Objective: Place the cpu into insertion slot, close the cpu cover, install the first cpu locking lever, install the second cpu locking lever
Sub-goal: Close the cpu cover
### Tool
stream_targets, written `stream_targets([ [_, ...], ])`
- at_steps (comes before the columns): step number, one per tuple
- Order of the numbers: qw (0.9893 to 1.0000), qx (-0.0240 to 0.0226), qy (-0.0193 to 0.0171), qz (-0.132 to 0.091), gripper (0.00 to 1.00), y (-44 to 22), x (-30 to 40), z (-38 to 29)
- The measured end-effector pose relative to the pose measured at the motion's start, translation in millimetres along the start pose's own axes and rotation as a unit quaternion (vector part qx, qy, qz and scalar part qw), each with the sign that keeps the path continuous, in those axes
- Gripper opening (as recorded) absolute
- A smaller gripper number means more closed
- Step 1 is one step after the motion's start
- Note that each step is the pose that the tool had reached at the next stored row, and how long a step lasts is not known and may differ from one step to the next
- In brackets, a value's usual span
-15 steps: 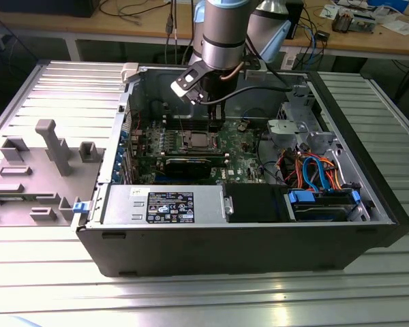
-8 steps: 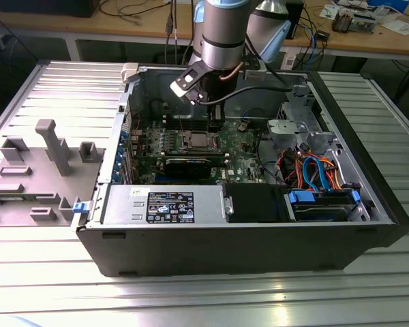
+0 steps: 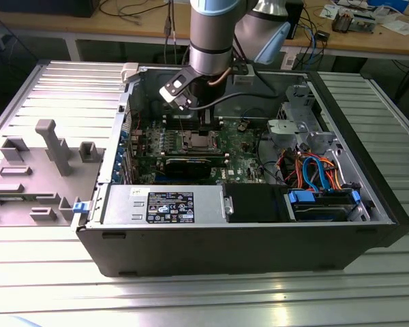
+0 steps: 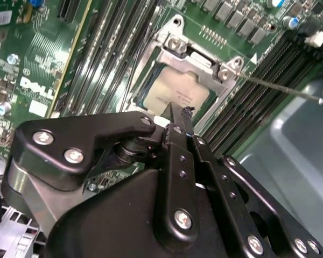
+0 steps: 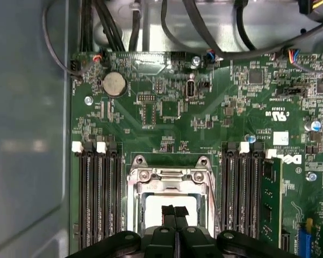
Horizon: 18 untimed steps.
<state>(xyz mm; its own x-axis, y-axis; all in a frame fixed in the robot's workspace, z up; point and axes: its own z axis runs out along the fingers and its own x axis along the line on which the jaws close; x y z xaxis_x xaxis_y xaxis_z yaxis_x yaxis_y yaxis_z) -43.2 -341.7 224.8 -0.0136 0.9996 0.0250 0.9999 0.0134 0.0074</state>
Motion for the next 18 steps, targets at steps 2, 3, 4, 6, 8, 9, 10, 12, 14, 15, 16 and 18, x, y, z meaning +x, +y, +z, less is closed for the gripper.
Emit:
stream_targets([
  [2, 1.0, 0.0001, 0.0, 0.0, 0.11, -1.8, -0.1, 0.7],
  [3, 1.0, 0.0001, 0.0, 0.0, 0.11, -1.8, -0.1, 0.7],
  [4, 1.0, 0.0, 0.0001, 0.0, 0.11, -1.8, 0.0, 0.8],
  [6, 1.0, 0.0, 0.0002, 0.0, 0.11, -2.0, 0.0, 0.8],
  [8, 1.0, 0.0, 0.0002, 0.0, 0.11, -2.1, 0.0, 0.8],
  [9, 1.0, 0.0, 0.0002, 0.0, 0.11, -2.2, 0.0, 0.8],
  [10, 1.0, 0.0, 0.0002, 0.0, 0.11, -2.2, 0.0, 0.8],
  [12, 1.0, 0.0, 0.0002, 0.0, 0.11, -2.7, 0.0, 0.8],
  [14, 1.0, 0.0, 0.0002, 0.0, 0.11, -3.4, 0.0, 0.9],
  [15, 1.0, 0.0, 0.0002, 0.0, 0.11, -3.8, 0.0, 1.0],
  [16, 1.0, 0.0, 0.0004, 0.0, 0.11, -4.5, 0.0, 1.2],
  [18, 1.0, 0.0001, 0.001, 0.0, 0.11, -5.8, -0.1, 2.0],
])
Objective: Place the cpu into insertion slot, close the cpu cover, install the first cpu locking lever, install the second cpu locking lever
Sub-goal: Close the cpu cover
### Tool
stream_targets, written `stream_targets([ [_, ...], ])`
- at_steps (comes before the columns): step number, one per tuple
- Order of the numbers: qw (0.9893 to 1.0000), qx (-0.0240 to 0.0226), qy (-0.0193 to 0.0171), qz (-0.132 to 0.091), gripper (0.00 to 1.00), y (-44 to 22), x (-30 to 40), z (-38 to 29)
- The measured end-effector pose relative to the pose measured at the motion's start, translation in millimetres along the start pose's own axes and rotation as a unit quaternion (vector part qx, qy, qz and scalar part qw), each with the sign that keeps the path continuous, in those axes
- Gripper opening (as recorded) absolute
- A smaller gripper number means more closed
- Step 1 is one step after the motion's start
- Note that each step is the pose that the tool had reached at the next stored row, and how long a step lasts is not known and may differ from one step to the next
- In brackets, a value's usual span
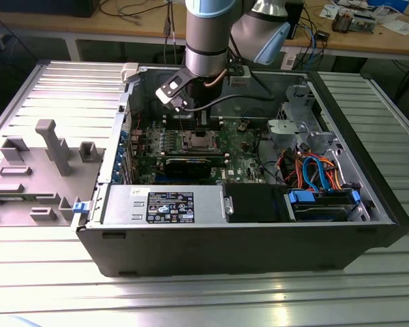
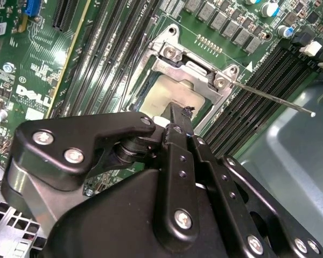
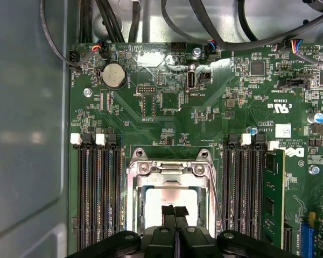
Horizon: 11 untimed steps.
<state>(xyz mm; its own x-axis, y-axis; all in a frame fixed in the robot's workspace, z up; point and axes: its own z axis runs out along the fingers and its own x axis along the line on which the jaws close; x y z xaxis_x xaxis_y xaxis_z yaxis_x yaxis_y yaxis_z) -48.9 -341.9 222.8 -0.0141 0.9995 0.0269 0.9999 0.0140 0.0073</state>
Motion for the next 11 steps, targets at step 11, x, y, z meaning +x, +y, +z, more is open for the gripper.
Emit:
stream_targets([
  [11, 1.0, -0.0001, 0.0087, -0.004, 0.11, -14.5, -1.2, 5.5],
])
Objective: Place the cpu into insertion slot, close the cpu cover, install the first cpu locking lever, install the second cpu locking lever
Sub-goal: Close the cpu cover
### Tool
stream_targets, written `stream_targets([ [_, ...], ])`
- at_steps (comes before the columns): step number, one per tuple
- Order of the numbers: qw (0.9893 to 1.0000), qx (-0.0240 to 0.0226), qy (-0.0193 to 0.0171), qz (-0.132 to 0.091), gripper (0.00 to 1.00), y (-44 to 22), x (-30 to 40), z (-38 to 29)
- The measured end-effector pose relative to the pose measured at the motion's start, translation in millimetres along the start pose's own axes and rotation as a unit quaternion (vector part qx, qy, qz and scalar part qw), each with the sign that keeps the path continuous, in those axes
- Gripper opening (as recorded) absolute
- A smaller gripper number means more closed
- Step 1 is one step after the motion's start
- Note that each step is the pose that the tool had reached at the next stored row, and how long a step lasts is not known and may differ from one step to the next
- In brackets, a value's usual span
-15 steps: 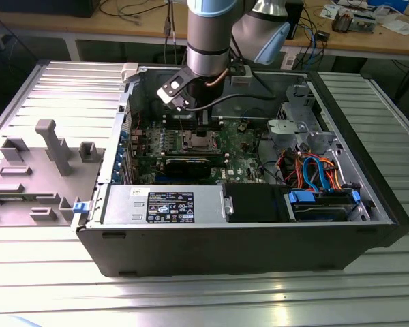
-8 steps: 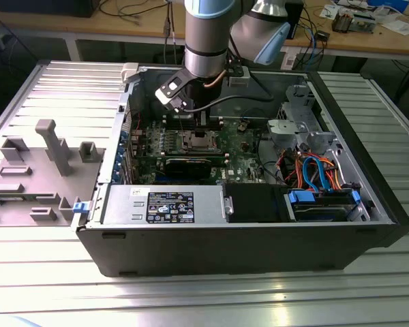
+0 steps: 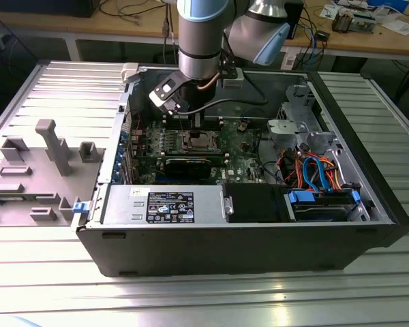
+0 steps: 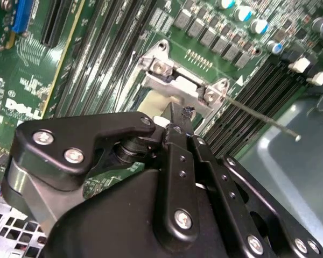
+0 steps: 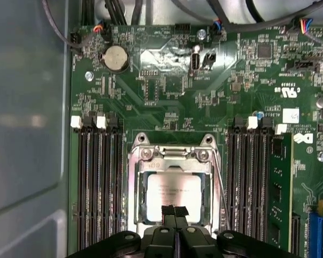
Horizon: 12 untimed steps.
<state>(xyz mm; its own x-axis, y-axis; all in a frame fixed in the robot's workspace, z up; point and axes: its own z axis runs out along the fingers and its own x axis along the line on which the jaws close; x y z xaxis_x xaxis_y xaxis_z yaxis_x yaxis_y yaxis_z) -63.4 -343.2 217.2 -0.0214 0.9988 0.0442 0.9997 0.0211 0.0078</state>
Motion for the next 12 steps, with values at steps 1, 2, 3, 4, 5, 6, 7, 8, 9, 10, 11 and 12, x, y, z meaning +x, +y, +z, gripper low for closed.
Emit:
stream_targets([
  [1, 1.0, 0.0001, 0.0002, 0.0, 0.11, -1.2, 0.0, 0.4],
  [2, 1.0, 0.0001, 0.0002, -0.002, 0.11, -2.4, 0.0, 1.1],
  [3, 1.0, 0.0002, 0.0001, -0.003, 0.11, -3.6, -0.1, 1.6],
  [4, 1.0, 0.0003, 0.0002, -0.005, 0.11, -5.7, -0.1, 2.3],
  [5, 1.0, 0.0003, 0.0003, -0.007, 0.11, -7.5, 0.0, 2.9],
  [6, 1.0, 0.0004, 0.0003, -0.008, 0.11, -9.4, 0.0, 3.5],
  [7, 1.0, 0.0004, 0.0003, -0.009, 0.11, -11.2, 0.0, 4.1],
  [8, 1.0, 0.0004, 0.0004, -0.01, 0.11, -12.1, 0.0, 4.5],
  [9, 0.9999, 0.0005, 0.0005, -0.011, 0.11, -14.1, 0.0, 5.4],
  [10, 0.9999, 0.0005, 0.0009, -0.012, 0.11, -15.4, 0.1, 7.0],
  [11, 0.9999, 0.0005, 0.0013, -0.013, 0.11, -15.8, 0.0, 8.2],
  [12, 0.9999, 0.0006, 0.0016, -0.013, 0.11, -16.0, -0.1, 9.2],
])
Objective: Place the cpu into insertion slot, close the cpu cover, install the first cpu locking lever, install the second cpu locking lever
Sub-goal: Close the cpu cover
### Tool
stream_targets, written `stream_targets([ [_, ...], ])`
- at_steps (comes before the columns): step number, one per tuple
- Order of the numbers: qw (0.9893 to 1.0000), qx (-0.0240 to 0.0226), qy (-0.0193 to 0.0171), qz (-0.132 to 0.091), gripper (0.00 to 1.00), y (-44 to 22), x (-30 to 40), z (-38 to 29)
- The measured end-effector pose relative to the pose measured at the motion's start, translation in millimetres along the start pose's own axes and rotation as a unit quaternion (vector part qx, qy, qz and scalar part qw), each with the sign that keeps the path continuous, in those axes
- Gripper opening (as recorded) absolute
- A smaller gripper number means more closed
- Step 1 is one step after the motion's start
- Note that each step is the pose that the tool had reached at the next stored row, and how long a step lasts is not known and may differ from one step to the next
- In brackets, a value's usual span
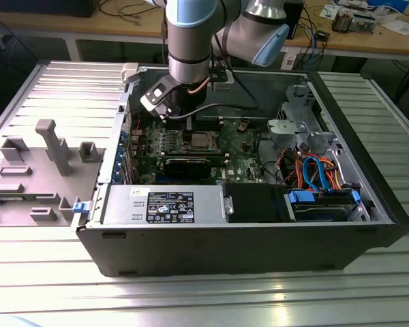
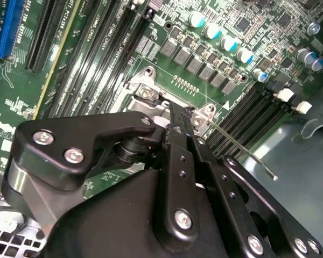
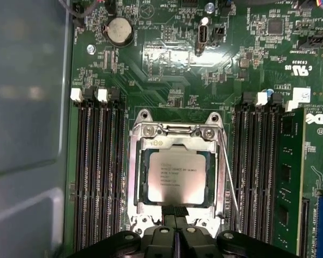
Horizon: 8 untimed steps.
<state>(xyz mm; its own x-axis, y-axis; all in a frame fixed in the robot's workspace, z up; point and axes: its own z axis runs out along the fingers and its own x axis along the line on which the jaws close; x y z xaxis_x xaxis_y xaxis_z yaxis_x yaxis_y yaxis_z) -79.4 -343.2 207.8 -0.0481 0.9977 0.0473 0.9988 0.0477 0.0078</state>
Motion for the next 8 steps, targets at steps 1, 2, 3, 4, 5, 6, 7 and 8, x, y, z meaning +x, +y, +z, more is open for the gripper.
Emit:
stream_targets([
  [1, 1.0, 0.0, 0.0006, -0.001, 0.11, -0.2, 0.0, 1.2],
  [2, 1.0, 0.0001, 0.001, -0.001, 0.11, -0.4, -0.1, 1.9],
  [3, 1.0, 0.0002, 0.0016, -0.002, 0.11, -0.6, -0.2, 2.5],
  [4, 1.0, 0.0002, 0.0026, -0.002, 0.11, -0.7, -0.3, 2.9],
  [5, 1.0, 0.0001, 0.004, -0.002, 0.11, -0.7, -0.2, 3.3],
  [6, 1.0, 0.0, 0.0043, -0.002, 0.11, -0.6, -0.1, 3.4],
  [7, 1.0, -0.0001, 0.0047, -0.002, 0.11, -0.6, -0.1, 3.5],
  [8, 1.0, -0.0002, 0.0048, -0.002, 0.11, -0.5, -0.1, 3.4],
])
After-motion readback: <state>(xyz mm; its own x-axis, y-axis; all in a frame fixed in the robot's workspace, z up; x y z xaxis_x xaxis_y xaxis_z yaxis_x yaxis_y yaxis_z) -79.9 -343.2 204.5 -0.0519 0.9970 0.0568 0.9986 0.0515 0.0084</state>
